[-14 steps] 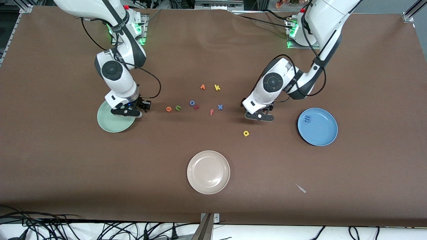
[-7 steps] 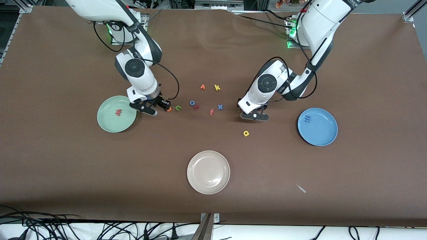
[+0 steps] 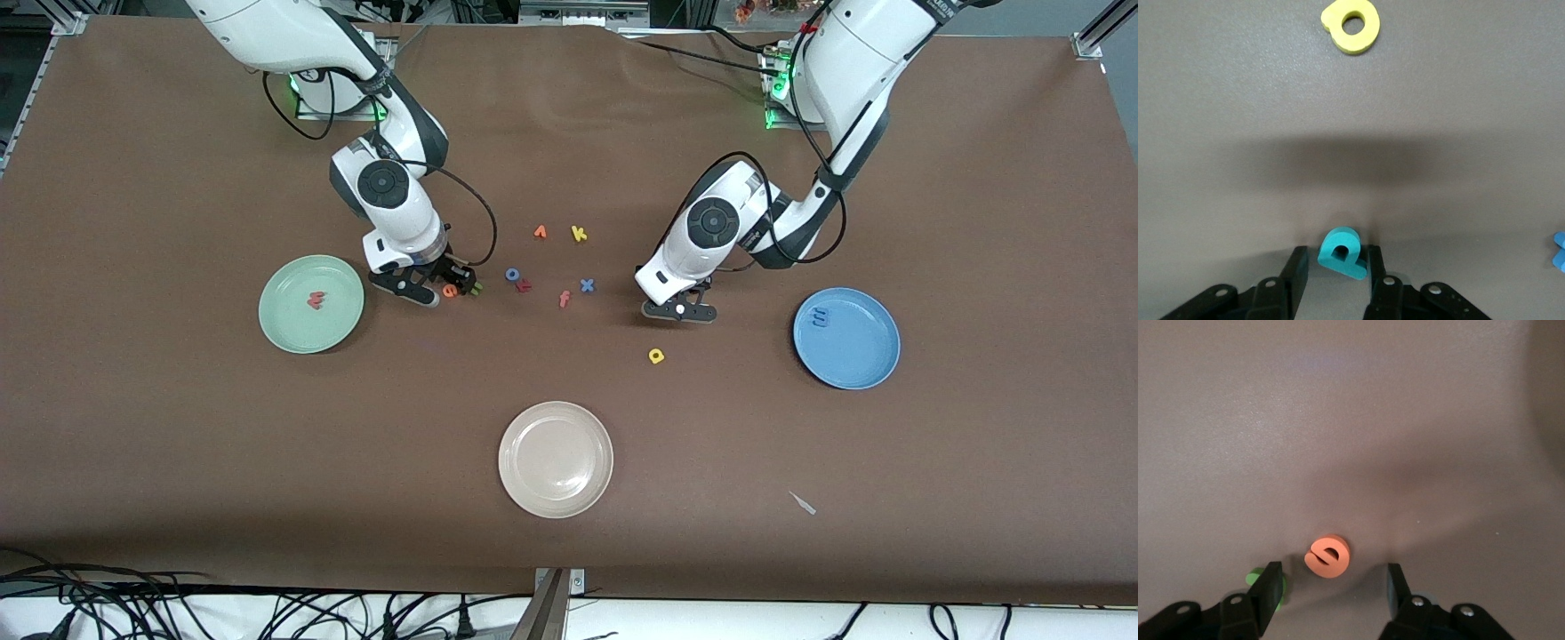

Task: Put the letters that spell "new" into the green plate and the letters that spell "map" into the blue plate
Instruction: 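Grasp the orange letter with the right gripper while the left gripper takes P, then drop the teal P on the blue plate while the right gripper drops orange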

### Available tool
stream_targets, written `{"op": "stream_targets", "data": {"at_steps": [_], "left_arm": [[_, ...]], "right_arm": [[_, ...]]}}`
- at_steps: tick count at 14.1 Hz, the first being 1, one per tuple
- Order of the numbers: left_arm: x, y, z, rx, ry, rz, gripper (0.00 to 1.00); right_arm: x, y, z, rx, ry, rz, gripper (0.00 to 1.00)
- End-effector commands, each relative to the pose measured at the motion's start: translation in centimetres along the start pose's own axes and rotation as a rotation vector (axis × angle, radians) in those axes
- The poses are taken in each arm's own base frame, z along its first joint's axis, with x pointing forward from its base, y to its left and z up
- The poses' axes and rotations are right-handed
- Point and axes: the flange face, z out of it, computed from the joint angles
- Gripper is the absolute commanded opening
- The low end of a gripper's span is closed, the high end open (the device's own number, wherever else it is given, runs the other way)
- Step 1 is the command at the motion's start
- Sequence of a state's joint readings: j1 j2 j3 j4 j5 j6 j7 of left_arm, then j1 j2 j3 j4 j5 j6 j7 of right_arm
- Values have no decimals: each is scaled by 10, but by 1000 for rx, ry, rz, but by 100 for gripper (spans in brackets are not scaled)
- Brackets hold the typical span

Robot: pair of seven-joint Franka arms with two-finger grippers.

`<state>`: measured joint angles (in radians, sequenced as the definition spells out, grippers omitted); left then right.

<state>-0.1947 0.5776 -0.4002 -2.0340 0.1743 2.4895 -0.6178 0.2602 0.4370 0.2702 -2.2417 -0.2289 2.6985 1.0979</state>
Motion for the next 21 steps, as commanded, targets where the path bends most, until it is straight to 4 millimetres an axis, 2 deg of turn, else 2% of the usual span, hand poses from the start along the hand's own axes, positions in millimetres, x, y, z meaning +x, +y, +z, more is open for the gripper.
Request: {"op": "stream_targets", "data": {"at_steps": [1,6,7,9,11,13,15,17,20,21], "left_arm": [[3,3,4,11,12,-7,34],[3,2,3,24,17,-7,26],[6,1,0,25,19,-9,26],[17,-2,-14,41,13,-16,23],[34,-3,-37,95,-41,-27,20],[45,-14,-52,115,-90,11,19],[57,-46,-61,130,-139,51,19],[72,-89,-73,129,-185,114,19],[91,-152,-96,122,-261,228,19],[94,-173,-98,111,-286,269,19]], "right_arm": [[2,-2,2,3,6,0,71],[1,-2,10,13,6,-9,70],[1,-2,10,12,7,-12,65],[0,-1,11,5,15,-34,58],[0,0,11,4,17,-37,53],[1,0,12,3,16,-36,53],[1,1,11,3,18,-37,53],[1,1,11,3,18,-37,53],[1,1,12,2,17,-37,42],[1,1,12,1,17,-39,36]]}}
